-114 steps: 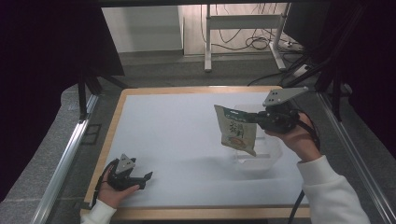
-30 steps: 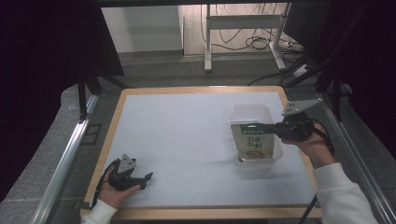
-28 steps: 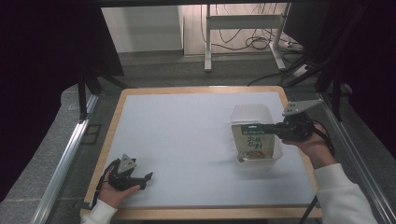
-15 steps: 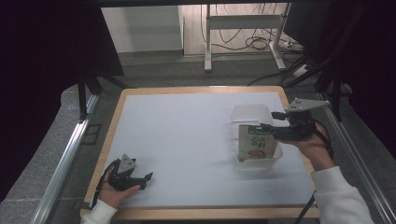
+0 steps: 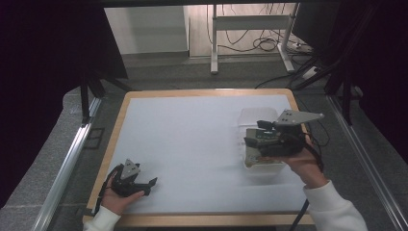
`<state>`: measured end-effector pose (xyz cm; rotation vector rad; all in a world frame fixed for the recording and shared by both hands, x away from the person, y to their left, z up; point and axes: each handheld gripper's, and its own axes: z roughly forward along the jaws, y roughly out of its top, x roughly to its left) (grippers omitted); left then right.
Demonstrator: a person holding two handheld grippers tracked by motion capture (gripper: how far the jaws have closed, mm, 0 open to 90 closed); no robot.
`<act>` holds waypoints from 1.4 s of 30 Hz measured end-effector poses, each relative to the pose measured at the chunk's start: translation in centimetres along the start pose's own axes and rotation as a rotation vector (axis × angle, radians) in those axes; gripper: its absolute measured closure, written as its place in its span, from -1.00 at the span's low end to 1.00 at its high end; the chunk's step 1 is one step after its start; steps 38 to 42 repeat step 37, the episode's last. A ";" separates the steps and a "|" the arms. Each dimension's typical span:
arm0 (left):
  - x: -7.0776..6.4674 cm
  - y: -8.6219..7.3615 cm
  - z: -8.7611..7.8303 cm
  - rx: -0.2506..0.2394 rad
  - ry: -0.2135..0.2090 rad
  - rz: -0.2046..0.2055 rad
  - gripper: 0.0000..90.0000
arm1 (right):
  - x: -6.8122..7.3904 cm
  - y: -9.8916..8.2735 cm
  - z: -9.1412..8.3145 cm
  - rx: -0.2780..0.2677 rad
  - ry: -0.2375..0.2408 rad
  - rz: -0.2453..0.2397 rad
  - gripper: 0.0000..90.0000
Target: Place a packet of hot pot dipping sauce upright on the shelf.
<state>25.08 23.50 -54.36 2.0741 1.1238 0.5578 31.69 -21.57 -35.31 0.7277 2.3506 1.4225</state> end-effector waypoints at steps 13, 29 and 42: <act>-0.1 0.0 0.0 -0.014 -0.002 -0.010 -0.69 | 4.5 -3.5 5.9 0.031 0.112 0.003 -0.48; -0.2 0.0 -0.1 -0.018 -0.018 -0.006 -0.69 | 7.0 -9.4 10.1 0.158 0.118 0.078 -0.47; 0.0 0.1 0.1 -0.017 -0.008 -0.015 -0.69 | 6.6 -10.2 10.4 0.155 0.093 0.097 -0.47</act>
